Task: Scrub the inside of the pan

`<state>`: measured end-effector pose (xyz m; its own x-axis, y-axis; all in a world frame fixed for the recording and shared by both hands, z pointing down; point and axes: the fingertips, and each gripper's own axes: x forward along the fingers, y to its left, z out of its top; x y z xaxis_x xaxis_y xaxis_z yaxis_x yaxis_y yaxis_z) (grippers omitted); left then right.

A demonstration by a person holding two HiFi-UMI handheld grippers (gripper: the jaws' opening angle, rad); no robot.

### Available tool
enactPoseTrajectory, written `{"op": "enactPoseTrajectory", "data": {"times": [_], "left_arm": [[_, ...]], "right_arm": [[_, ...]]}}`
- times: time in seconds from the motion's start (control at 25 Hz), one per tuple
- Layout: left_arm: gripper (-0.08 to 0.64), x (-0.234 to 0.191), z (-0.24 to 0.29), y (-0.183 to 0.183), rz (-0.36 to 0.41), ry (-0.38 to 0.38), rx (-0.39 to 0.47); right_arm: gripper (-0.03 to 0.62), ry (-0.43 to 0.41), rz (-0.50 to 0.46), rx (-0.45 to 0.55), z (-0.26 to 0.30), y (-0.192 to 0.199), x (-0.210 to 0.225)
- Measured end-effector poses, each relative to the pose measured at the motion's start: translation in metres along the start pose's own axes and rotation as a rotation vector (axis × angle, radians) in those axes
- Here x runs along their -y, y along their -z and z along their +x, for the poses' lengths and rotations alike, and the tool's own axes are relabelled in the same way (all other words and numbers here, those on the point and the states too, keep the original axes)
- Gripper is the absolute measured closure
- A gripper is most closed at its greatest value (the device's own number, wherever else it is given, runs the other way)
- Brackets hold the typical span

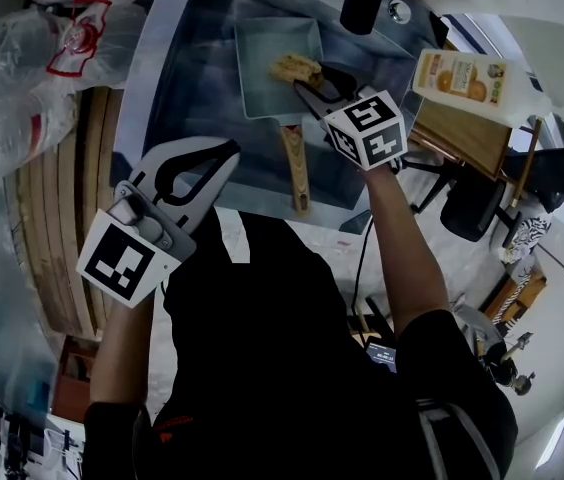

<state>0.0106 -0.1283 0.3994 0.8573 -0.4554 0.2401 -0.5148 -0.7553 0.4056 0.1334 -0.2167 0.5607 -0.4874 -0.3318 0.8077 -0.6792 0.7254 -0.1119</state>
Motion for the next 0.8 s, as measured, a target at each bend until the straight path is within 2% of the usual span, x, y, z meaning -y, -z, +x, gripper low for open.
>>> {"op": "enactPoseTrajectory", "data": {"times": [0.28,0.8], "left_arm": [[0.535,-0.004,-0.016,0.006,-0.010,-0.011,0.018],[0.535,-0.003,-0.036,0.015,-0.020,-0.030,0.024]], "right_arm": [[0.407,-0.047,-0.012,-0.015,0.007,0.000,-0.034],[0.407,-0.065,-0.023,-0.048,0.016,0.009,-0.056]]}}
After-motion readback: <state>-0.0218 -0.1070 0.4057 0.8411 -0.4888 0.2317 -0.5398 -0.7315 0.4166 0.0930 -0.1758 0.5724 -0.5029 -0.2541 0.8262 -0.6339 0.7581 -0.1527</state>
